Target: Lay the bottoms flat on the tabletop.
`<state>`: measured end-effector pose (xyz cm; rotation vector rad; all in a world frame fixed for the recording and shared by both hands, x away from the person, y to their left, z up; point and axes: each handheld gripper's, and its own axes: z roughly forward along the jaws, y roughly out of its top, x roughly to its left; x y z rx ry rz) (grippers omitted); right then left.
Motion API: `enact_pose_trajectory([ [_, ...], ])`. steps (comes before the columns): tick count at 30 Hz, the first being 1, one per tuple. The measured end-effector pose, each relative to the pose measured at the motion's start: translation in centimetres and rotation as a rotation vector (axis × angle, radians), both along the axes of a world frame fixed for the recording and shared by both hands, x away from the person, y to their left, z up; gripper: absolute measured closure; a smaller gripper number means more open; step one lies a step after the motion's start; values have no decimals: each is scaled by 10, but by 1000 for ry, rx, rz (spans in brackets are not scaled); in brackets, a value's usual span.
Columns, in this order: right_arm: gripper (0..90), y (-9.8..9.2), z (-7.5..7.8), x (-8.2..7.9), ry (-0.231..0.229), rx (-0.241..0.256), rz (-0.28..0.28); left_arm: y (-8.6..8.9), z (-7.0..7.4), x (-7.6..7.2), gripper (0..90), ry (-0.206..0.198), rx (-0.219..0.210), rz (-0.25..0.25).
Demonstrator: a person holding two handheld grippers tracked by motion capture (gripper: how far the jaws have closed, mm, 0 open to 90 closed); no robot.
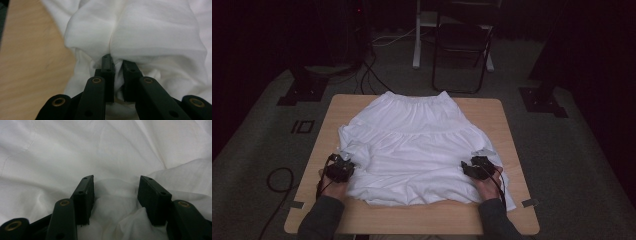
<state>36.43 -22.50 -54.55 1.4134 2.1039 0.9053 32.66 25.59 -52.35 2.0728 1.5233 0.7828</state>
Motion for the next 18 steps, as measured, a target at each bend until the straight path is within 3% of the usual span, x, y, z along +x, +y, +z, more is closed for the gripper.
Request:
enact_pose_trajectory([
  [7,466,0,0,0,0,0,0,29,1,-31,814,-13,-42,50],
  [15,466,0,0,0,-3,2,-1,53,2,-50,809,-24,-39,126],
  [18,466,0,-1,-1,-4,2,-1,64,5,-58,789,-20,-71,142],
])
